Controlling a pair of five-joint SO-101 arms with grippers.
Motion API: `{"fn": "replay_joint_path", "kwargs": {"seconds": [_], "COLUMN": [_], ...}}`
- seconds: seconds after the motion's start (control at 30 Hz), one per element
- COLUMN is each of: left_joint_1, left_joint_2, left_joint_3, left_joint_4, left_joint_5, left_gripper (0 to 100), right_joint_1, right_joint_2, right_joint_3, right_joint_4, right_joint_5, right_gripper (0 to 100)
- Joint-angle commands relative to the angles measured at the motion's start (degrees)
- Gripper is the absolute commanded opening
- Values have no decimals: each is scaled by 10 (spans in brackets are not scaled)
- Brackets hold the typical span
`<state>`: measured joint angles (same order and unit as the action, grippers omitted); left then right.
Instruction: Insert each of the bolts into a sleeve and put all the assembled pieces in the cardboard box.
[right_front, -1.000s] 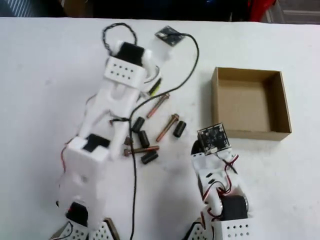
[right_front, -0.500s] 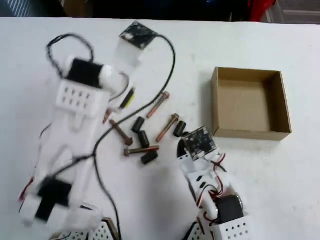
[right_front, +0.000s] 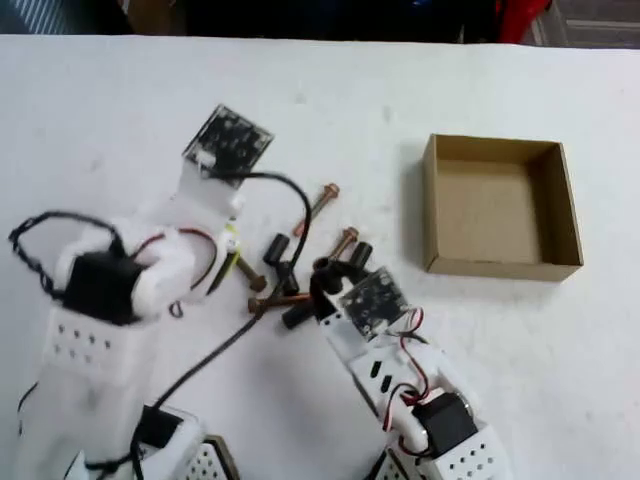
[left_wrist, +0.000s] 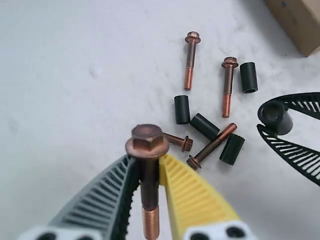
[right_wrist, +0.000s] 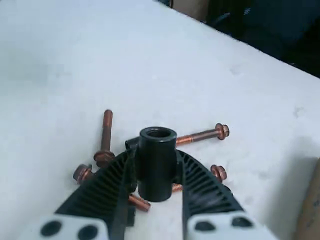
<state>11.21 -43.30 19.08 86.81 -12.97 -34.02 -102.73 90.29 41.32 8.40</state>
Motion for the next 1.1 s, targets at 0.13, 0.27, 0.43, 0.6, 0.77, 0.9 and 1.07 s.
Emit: {"fn": "replay_joint_path", "kwargs": {"seconds": [0.13, 0.27, 0.43, 0.6, 0.77, 0.9, 1.07], "left_joint_1": [-5, -5, -4, 1, 38, 72, 80], "left_joint_2": [-56, -84, -110, -112, -114, -114, -141], "left_joint_3": [-2, 2, 2, 3, 18, 35, 38], "left_joint_4": [-37, -61, -62, -66, -108, -149, -226], "left_joint_5": [3, 3, 2, 7, 91, 126, 123], "left_gripper": [20, 20, 20, 20, 20, 20, 20], "right_joint_1": [-4, -5, -5, -27, -44, -34, -31], "right_joint_2": [-6, -6, -4, -5, -5, -5, -5], "right_joint_3": [-5, 7, 67, 65, 65, 65, 65], "right_joint_4": [-78, -140, -266, -266, -266, -252, -221], "right_joint_5": [-81, -81, -81, -81, -81, -79, -79], "right_gripper": [17, 17, 17, 17, 17, 17, 17]}}
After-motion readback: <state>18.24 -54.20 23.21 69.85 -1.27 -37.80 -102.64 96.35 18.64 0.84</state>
